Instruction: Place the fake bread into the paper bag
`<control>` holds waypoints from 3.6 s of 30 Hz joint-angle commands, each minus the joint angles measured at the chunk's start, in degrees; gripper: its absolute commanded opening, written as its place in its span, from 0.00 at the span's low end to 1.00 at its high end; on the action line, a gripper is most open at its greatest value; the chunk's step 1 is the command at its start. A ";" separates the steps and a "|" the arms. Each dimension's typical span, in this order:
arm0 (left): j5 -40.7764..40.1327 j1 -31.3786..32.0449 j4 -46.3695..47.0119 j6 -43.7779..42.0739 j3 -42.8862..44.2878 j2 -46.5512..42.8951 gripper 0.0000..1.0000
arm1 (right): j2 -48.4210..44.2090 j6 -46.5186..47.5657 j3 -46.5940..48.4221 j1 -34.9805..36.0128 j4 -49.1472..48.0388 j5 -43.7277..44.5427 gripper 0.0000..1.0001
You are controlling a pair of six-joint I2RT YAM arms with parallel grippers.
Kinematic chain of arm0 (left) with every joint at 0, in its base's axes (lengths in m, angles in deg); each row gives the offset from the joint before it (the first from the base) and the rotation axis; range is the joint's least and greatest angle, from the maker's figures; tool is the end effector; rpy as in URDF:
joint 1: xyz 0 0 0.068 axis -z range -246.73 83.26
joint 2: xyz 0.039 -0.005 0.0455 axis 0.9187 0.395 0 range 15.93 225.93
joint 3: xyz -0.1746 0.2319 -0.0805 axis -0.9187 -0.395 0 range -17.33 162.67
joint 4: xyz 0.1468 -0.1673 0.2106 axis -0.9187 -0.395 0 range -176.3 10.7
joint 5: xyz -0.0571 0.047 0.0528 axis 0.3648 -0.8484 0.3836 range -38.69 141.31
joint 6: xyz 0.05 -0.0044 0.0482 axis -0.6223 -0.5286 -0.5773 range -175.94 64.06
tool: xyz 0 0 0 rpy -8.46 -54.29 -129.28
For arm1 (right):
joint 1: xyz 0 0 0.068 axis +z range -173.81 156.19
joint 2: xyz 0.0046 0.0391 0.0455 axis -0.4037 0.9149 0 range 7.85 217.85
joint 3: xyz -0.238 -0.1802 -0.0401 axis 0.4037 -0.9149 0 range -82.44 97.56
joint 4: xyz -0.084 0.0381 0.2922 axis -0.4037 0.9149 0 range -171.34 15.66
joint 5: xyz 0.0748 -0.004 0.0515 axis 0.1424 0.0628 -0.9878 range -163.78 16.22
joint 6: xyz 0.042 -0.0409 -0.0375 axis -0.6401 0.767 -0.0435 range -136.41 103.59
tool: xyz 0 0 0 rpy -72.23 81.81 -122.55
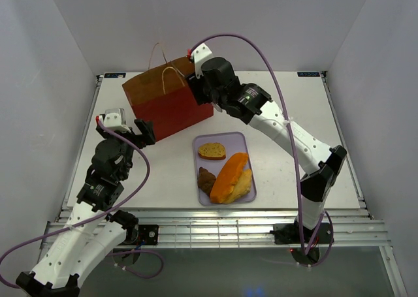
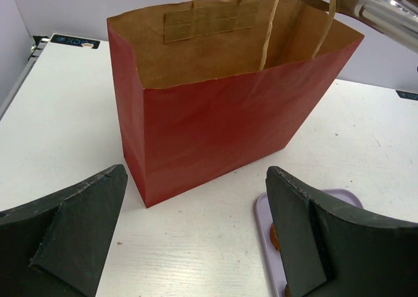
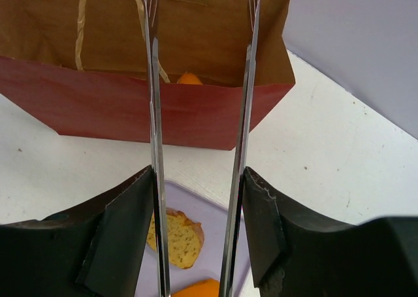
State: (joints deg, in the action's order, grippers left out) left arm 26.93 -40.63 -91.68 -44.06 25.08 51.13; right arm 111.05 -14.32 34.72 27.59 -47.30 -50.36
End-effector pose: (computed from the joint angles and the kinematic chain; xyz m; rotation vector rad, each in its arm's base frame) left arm 0.1791 -0.0618 0.3675 -0.1170 1.6511 -0.1511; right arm 0.3137 0.3569 0.4846 -0.6016 1.7980 0.1940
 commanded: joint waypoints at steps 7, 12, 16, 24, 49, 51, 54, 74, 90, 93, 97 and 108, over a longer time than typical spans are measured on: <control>-0.05 0.35 0.43 -0.01 -0.58 1.09 0.98 | -9.59 -0.68 -1.59 -0.24 -2.31 0.84 0.59; -0.93 0.35 0.52 -0.28 -0.67 1.36 0.98 | -16.34 -1.65 -7.54 -0.24 -1.96 0.66 0.59; -2.07 0.26 0.52 -0.63 -0.84 1.36 0.98 | -21.89 -4.01 -14.56 -0.24 -1.96 -0.91 0.59; -3.13 0.35 0.69 -1.16 -1.02 2.06 0.98 | -34.55 -7.36 -32.86 -0.24 0.05 -5.57 0.58; -1.55 0.35 0.78 -1.16 -0.93 2.68 0.98 | -49.05 -22.91 -62.23 -0.24 8.58 -7.69 0.52; -1.46 0.35 0.87 -1.16 -0.93 2.51 0.98 | -51.16 -25.89 -63.55 -0.24 8.76 -7.42 0.52; -1.28 0.35 0.87 -1.07 -0.84 2.33 0.98 | -52.83 -29.67 -64.52 -0.24 10.07 -6.55 0.52; 0.03 0.35 1.22 -0.72 -1.11 2.24 0.98 | -60.74 -47.87 -69.70 -0.24 15.09 -4.61 0.56; 0.91 0.35 1.22 -0.54 -1.10 1.62 0.98 | -61.54 -50.08 -74.36 -0.16 8.50 -7.60 0.57; 1.09 0.35 1.13 -0.63 -1.10 1.80 0.98 | -60.22 -50.08 -74.71 -0.24 6.92 -8.21 0.57; 1.27 0.35 1.13 -0.54 -1.02 1.80 0.98 | -59.17 -50.16 -75.33 -0.24 4.81 -8.92 0.57; 1.97 0.35 1.13 -0.54 -1.10 1.98 0.98 | -56.71 -49.20 -75.86 -0.24 1.47 -11.11 0.39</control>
State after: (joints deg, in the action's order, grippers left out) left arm 28.11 -40.63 -91.04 -44.89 24.27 53.34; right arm 53.92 -63.81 -41.10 27.56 -42.03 -60.50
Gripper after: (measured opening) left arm 0.979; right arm 0.419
